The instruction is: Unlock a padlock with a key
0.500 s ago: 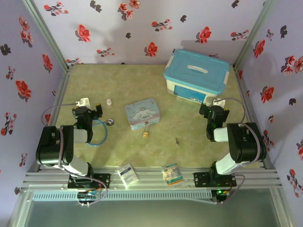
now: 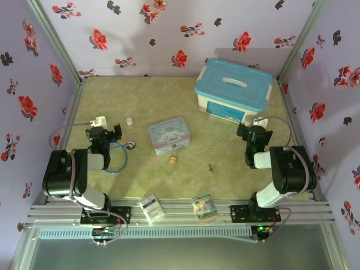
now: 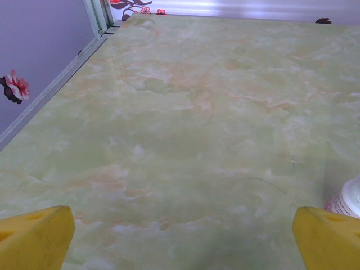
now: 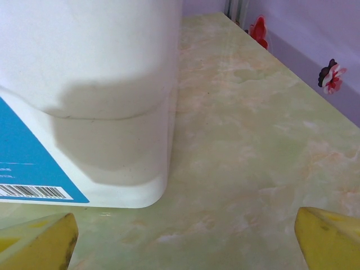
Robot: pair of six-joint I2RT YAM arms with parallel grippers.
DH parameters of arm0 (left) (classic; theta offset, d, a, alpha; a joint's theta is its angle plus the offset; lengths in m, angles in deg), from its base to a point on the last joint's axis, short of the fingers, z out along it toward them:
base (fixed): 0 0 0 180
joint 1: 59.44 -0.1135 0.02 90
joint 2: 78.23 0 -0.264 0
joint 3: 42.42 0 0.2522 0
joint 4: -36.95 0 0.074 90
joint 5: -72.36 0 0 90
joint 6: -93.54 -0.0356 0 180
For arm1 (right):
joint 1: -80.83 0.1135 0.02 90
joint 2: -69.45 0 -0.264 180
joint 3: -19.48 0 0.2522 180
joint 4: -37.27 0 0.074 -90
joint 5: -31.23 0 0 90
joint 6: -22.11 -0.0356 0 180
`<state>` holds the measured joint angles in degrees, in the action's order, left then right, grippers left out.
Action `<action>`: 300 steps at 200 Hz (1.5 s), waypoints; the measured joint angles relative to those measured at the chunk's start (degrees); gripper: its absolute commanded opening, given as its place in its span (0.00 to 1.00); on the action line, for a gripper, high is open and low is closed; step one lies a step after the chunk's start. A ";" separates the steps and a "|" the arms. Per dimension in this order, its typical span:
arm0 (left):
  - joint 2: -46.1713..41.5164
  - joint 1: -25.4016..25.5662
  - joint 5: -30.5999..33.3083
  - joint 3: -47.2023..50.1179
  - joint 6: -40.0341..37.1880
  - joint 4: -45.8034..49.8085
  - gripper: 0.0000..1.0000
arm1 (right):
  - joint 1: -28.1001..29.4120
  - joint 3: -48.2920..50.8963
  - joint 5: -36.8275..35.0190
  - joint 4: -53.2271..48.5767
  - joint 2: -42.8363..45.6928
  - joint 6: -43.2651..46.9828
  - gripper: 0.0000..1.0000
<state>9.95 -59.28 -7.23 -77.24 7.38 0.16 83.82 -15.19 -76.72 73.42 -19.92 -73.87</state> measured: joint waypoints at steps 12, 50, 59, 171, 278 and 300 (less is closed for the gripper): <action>0.00 0.00 0.00 0.00 0.00 0.02 1.00 | 0.00 0.00 0.00 0.00 0.00 0.00 0.99; 0.00 0.00 -0.02 0.00 0.00 0.02 1.00 | 0.00 0.00 0.02 0.00 0.00 0.02 0.99; 0.00 0.00 -0.02 0.00 0.00 0.02 1.00 | 0.00 0.00 0.02 0.00 0.00 0.00 0.99; -18.84 1.44 3.13 0.11 0.94 10.03 1.00 | 0.02 -2.23 1.44 -10.91 11.74 0.13 0.99; -40.54 14.78 -5.73 -6.99 21.44 38.86 1.00 | 1.60 -14.21 22.60 -52.78 26.45 -16.92 0.97; -42.95 25.29 -4.33 -7.56 23.69 41.97 1.00 | 7.72 -13.79 23.85 -58.45 26.47 -18.84 0.95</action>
<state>-33.00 -33.99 -11.56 -84.80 31.07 42.13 91.53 -28.98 -52.88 14.98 6.55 -92.71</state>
